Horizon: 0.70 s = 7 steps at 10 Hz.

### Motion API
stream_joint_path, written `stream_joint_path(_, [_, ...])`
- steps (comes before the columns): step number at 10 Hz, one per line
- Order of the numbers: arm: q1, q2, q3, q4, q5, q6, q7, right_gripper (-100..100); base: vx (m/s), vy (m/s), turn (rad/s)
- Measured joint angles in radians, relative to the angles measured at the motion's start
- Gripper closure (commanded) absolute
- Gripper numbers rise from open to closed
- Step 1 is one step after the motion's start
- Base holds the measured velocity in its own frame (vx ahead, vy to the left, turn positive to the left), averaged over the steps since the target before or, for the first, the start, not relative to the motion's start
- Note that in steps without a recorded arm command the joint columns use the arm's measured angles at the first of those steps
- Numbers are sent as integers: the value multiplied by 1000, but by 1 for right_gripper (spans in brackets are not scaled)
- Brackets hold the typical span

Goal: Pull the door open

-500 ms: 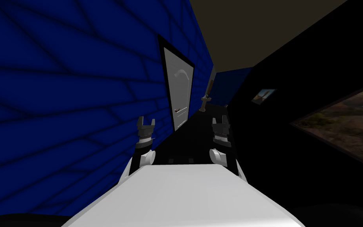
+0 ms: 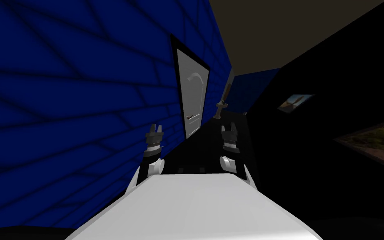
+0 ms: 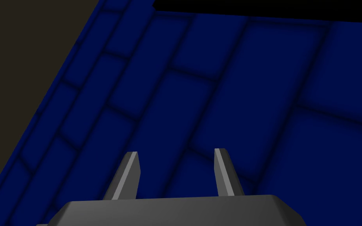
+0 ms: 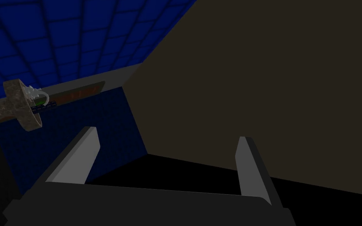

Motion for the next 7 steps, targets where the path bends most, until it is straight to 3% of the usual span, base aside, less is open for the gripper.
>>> stream_joint_path(1, [-3,-3,4,19,2,-5,0,-100,71,-32,121])
stream_joint_path(3, [-39,-21,-6,76,-1,-9,-7,-100,73,-36,158])
stream_joint_path(7, [-88,-40,2,191,7,-30,-8,-100,69,-47,135])
